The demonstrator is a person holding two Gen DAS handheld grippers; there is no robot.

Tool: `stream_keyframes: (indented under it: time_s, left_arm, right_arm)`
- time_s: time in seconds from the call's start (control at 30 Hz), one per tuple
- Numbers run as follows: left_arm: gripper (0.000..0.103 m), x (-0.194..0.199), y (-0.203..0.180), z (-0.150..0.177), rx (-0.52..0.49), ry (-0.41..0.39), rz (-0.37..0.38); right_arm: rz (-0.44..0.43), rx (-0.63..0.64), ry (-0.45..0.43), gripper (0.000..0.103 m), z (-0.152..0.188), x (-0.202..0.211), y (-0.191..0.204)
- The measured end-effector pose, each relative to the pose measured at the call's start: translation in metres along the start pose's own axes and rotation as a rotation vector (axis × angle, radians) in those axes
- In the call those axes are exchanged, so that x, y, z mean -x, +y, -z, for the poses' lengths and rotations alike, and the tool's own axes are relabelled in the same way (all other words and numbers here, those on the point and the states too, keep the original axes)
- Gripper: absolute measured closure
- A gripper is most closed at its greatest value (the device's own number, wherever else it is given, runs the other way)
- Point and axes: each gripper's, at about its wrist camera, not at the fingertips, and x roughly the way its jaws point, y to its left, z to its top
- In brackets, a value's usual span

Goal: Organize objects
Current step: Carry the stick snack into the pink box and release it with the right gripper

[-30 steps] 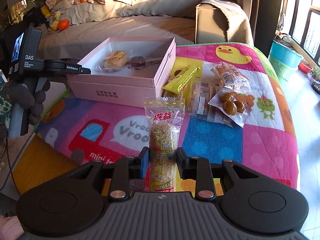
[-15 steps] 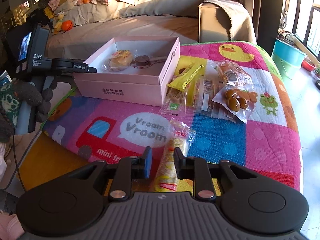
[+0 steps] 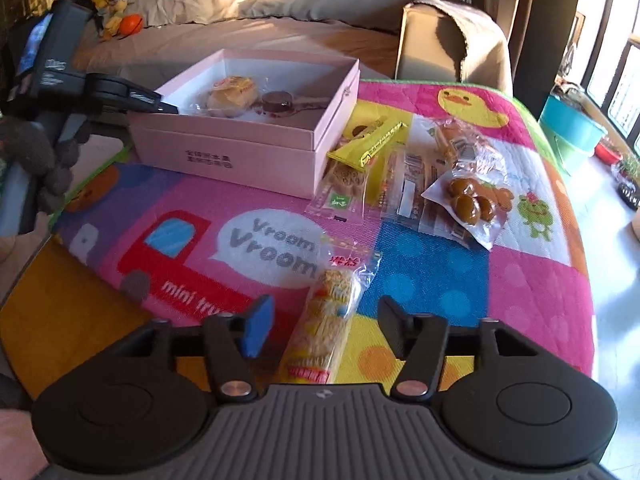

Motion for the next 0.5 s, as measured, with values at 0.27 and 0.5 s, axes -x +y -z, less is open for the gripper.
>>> stream_keyframes:
  time_s: [0.27, 0.5]
  left_arm:
    - [0.091, 0.000, 0.000, 0.000, -0.002, 0.001, -0.001]
    - [0.091, 0.001, -0.001, -0.001, -0.002, 0.001, 0.002]
  right_arm:
    - [-0.069, 0.019, 0.029, 0.074, 0.000, -0.008, 0.011]
    - [-0.115, 0.018, 0.038, 0.075, -0.005, 0.018, 0.014]
